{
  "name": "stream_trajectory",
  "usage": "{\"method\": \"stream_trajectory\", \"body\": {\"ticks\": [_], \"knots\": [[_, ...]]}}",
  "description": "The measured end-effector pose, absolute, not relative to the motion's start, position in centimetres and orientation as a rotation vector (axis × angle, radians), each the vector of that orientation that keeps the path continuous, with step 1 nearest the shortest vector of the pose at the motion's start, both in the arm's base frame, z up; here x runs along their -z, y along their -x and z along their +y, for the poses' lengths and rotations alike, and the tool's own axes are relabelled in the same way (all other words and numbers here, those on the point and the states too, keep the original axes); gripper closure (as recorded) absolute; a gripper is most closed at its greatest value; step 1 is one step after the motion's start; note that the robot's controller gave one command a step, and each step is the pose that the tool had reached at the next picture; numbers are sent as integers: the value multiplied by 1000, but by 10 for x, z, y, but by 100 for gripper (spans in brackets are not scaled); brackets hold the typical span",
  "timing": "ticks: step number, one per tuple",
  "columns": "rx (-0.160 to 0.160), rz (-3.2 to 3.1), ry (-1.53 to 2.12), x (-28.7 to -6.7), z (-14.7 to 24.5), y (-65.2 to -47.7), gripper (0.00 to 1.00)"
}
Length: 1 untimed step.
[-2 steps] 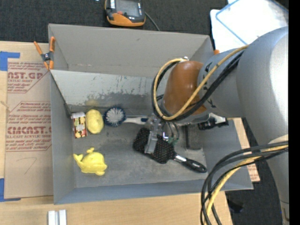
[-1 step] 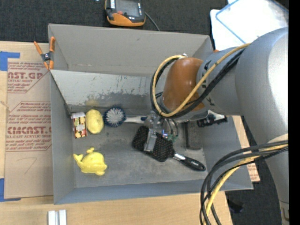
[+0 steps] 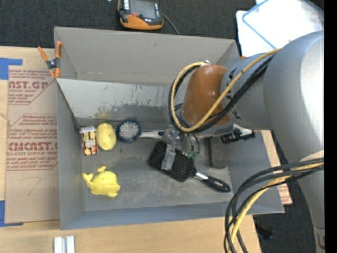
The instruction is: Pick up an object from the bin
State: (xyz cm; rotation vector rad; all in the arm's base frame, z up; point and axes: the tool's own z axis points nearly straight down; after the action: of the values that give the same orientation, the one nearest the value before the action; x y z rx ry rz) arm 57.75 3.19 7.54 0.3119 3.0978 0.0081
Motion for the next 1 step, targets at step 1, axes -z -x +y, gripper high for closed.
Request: {"method": "stream_trajectory", "body": {"ticks": [1], "knots": [[-9, 3097, -301, -79, 30, -578, 100]]}}
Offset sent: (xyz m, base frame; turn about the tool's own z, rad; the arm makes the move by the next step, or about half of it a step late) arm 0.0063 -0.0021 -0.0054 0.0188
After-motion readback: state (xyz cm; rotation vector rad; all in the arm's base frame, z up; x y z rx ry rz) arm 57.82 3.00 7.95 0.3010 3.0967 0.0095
